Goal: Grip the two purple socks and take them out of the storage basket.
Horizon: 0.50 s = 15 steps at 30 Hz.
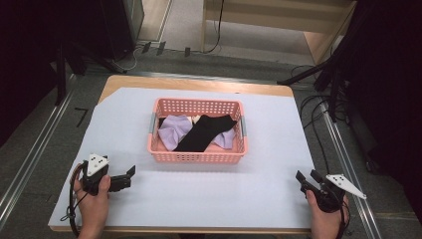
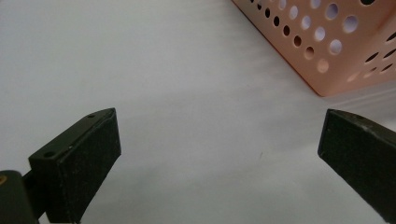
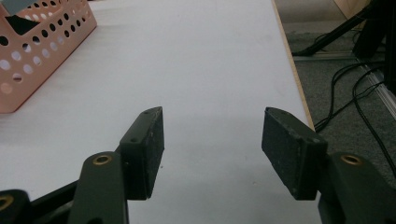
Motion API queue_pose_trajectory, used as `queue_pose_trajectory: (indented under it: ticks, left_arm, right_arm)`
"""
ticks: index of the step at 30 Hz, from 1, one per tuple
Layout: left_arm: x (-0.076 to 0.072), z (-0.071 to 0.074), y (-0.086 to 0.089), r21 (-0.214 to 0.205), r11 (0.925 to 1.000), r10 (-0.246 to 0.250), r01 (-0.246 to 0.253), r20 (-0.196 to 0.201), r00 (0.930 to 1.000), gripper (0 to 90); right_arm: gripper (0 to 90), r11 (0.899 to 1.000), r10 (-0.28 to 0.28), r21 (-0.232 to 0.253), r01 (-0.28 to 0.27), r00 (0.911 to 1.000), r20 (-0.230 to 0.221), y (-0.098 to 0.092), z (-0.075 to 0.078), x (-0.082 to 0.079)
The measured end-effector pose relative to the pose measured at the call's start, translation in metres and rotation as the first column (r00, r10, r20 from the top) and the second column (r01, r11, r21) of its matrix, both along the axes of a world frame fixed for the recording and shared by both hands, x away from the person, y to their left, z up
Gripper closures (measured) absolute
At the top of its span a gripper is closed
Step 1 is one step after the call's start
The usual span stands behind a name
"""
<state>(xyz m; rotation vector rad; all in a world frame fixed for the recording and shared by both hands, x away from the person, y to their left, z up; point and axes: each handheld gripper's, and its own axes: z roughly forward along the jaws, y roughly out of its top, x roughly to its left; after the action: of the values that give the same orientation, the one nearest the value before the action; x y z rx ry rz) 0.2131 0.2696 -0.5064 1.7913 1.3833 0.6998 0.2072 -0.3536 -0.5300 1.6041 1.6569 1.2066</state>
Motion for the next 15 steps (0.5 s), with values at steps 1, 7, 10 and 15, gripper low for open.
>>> queue_pose_trajectory:
  ticks: [1,7,10,15]
  left_arm:
    - [0.0,0.0,0.0,0.002,1.0,-0.001,0.001,0.0,1.0,0.1]
    - [-0.001,0.0,0.0,0.008,1.0,-0.003,0.003,0.004,1.0,0.1]
    - [-0.001,0.0,0.0,0.007,1.0,-0.005,0.005,0.004,1.0,0.1]
    - [-0.001,0.0,-0.001,0.013,0.9999,-0.002,0.001,0.01,1.0,0.1]
  right_arm:
    - [39.6,1.0,0.002,-0.001,-0.002,1.0,0.002,0.0,0.0,0.0]
    - [41.4,0.999,-0.011,-0.05,0.012,0.9999,0.012,0.005,0.002,-0.002]
    - [44.5,0.998,-0.027,-0.057,0.029,0.9989,0.039,0.008,0.003,-0.004]
    - [43.3,1.0,-0.004,-0.009,0.005,0.9972,0.074,0.02,0.013,-0.001]
